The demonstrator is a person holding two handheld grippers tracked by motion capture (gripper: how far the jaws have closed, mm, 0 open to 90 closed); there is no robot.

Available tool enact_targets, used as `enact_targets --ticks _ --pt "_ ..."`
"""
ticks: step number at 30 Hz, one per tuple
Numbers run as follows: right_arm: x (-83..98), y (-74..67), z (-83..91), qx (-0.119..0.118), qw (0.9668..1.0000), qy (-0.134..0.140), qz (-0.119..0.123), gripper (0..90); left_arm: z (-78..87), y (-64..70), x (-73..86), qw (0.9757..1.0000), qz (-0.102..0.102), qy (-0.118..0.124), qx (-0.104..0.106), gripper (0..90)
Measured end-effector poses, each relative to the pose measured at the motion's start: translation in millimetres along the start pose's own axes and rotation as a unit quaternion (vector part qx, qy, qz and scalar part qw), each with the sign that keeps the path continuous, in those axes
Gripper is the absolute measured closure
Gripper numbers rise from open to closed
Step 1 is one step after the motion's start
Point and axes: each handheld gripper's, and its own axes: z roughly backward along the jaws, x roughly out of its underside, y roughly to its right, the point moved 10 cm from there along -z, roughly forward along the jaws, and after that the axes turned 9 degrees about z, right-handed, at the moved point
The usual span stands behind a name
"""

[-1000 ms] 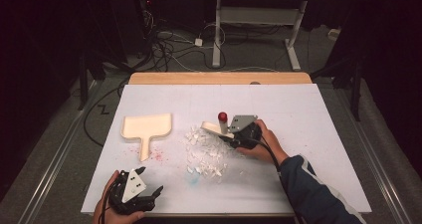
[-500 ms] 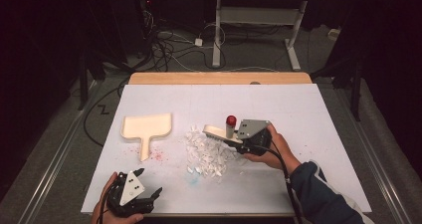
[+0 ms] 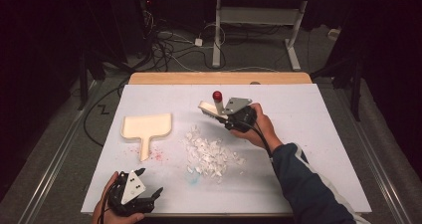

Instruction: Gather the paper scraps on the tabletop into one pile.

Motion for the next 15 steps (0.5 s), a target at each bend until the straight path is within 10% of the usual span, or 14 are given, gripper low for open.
enact_targets --ticks 8,15 --pt "-8.1 -0.7 -48.5 0.003 0.9993 0.005 -0.037 68.2 -1.4 -4.6 2.9 1.0000 0.000 -0.005 -0.001 18.9" --pt "-32.6 -28.1 -60.4 -0.040 0.9987 0.031 -0.008 68.1 -0.2 -3.1 6.6 0.9999 -0.006 -0.013 -0.002 18.9"
